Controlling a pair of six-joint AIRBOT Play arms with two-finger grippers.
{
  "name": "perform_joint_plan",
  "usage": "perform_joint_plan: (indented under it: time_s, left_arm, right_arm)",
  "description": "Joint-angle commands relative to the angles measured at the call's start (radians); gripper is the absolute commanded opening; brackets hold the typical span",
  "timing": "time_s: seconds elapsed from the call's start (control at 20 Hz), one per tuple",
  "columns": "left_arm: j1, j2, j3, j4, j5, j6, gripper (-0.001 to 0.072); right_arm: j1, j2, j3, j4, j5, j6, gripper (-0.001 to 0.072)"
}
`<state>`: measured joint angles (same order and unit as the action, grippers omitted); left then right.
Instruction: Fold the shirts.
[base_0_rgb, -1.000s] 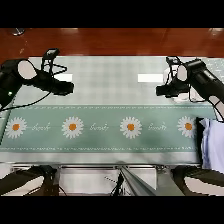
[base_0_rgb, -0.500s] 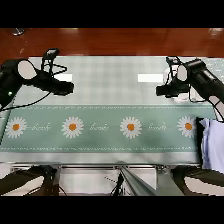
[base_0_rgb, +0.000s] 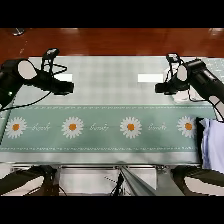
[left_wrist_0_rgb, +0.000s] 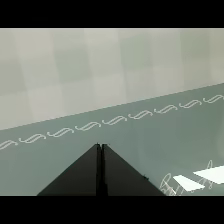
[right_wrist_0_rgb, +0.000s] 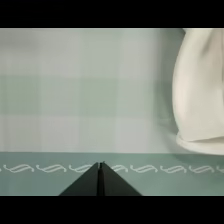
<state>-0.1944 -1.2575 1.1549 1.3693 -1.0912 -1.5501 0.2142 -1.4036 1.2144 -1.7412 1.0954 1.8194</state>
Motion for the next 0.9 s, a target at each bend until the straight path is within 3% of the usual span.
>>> perform_joint_plan:
  time_s: [0.0,0.05,0.1,0.15,0.2,0.35,0.5,0.6,0.8,0.85]
  left_arm:
    - [0.001,-0.010,-0.001,0.002,0.092,0.001,0.0024]
    - [0.002,-0.018,-0.001,0.008,0.146,0.001,0.0055]
    - [0.002,-0.028,-0.001,0.023,0.206,0.001,0.0296]
    - [0.002,-0.039,0.000,0.041,0.257,0.001,0.0717]
    - [0.003,-0.046,0.000,0.069,0.308,0.004,0.0705]
    - [0.019,-0.047,0.000,0.126,0.371,0.004,0.0704]
    - [0.055,-0.048,-0.001,0.127,0.354,0.003,0.0704]
    - [0.064,-0.051,-0.001,0.127,0.317,0.003,0.0704]
    - [0.063,-0.061,-0.001,0.124,0.224,0.000,0.0704]
    - [0.063,-0.061,0.000,0.124,0.192,0.000,0.0704]
  right_arm:
    - [0.001,0.000,0.000,-0.005,-0.089,0.001,0.0026]
    - [0.000,0.000,0.000,-0.043,-0.155,0.001,0.0028]
    - [-0.001,0.000,0.000,-0.111,-0.222,0.019,0.0123]
    - [-0.007,-0.002,0.000,-0.193,-0.290,0.076,0.0493]
    - [-0.023,-0.008,0.000,-0.291,-0.354,0.159,0.0630]
    - [-0.167,-0.030,0.002,-0.471,-0.429,0.445,0.0629]
    - [-0.367,-0.087,0.002,-0.385,-0.431,0.547,0.0629]
    - [-0.468,-0.148,0.002,-0.240,-0.445,0.481,0.0629]
    - [-0.544,-0.259,0.002,0.161,-0.477,0.123,0.0616]
    - [-0.544,-0.272,0.002,0.219,-0.467,0.066,0.0582]
